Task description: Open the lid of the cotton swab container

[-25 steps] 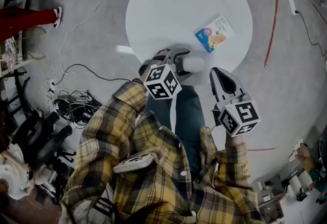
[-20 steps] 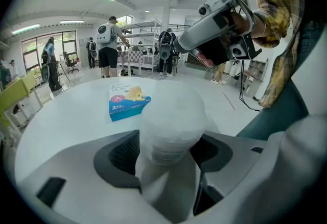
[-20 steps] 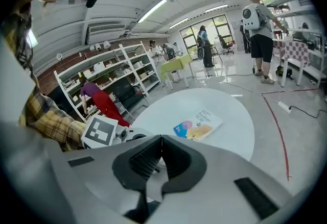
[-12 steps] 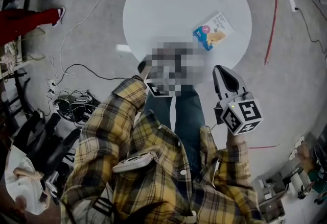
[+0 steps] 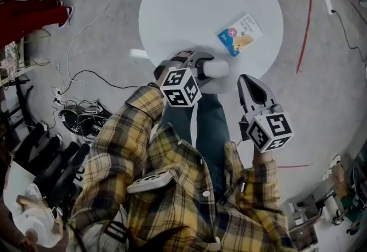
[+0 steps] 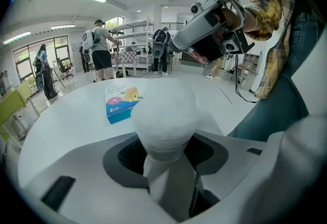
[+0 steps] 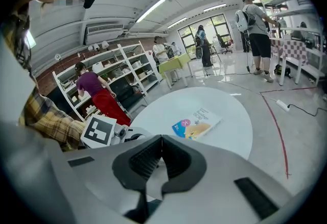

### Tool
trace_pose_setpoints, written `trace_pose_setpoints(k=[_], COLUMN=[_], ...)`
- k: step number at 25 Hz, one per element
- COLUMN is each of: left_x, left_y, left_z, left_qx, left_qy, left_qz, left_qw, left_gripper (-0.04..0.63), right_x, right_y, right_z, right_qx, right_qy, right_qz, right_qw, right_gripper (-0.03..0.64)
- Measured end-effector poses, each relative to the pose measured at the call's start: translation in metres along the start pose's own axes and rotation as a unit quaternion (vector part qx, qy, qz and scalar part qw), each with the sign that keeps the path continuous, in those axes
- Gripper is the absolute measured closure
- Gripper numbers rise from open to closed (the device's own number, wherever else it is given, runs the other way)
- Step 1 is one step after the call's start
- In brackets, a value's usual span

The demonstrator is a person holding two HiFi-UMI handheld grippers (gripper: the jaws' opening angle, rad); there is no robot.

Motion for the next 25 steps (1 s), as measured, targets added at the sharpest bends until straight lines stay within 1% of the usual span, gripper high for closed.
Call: trace_pose_setpoints(k=[4,10,17,25], left_x=[-0.003,-0.015,-0.036,-0.067], left_y=[0.002,0.009,0.027,0.052], left_z=[0.001,0.001,0.001,0.002], left_qx=[0.010,0.012,0.006,-0.003], left_qy=[0.016,0.007,0.019,0.006], left_qz=[0.002,0.000,-0.020,-0.034], left_qw=[0.9998,0.9999,0.9996,0.9994], left_gripper=[0.370,0.371,0.373,0.373], right_x=[-0.002,-0.011,-0.026,-0.046], right_y=[0.001,0.004,0.015,0.031], right_z=[0.001,0.001,0.005,0.008], right_qx=[0.000,0.000,0.001,0.001], right_qy=[0.001,0.007,0.015,0.025], right_qz=[-0.003,-0.011,-0.023,-0.047], right_qw=[1.000,1.000,1.000,0.999], right_gripper=[0.600,0.600,0.600,0.600])
Point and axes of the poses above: the fingertips, and each gripper's own axes: y backward along the fingers, z to its left, x out of its underside, the point moved 5 cm from there along y, backward along the fingers, and after that the axes turned 1 degree about -z, right-handed, at the moved point
